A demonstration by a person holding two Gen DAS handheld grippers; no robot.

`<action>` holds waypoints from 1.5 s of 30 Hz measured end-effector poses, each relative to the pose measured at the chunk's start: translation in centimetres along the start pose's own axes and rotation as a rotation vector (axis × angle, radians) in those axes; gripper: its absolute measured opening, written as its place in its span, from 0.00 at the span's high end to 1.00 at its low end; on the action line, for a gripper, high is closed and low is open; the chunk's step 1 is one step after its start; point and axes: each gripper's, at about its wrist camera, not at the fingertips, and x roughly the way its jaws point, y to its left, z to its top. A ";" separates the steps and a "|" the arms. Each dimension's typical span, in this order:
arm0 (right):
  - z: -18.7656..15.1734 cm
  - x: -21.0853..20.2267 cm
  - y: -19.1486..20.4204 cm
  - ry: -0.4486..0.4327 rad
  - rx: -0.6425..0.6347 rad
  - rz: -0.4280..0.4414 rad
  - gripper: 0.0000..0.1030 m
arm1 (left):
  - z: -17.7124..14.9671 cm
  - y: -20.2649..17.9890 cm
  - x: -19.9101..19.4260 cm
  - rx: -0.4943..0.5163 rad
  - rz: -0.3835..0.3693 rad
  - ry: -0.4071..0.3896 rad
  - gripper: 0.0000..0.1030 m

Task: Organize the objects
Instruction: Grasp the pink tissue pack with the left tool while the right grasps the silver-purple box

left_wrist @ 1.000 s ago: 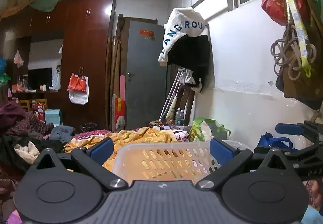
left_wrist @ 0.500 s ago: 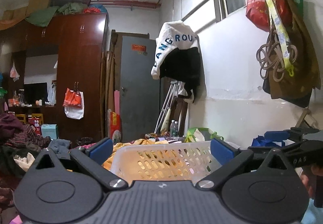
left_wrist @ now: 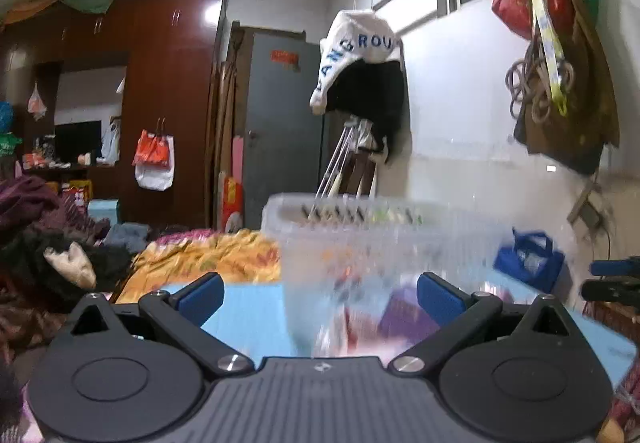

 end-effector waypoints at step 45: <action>-5.1 0.1 1.2 0.050 -0.003 -0.009 0.26 | -3.1 -1.7 1.3 -0.038 -0.086 0.039 0.42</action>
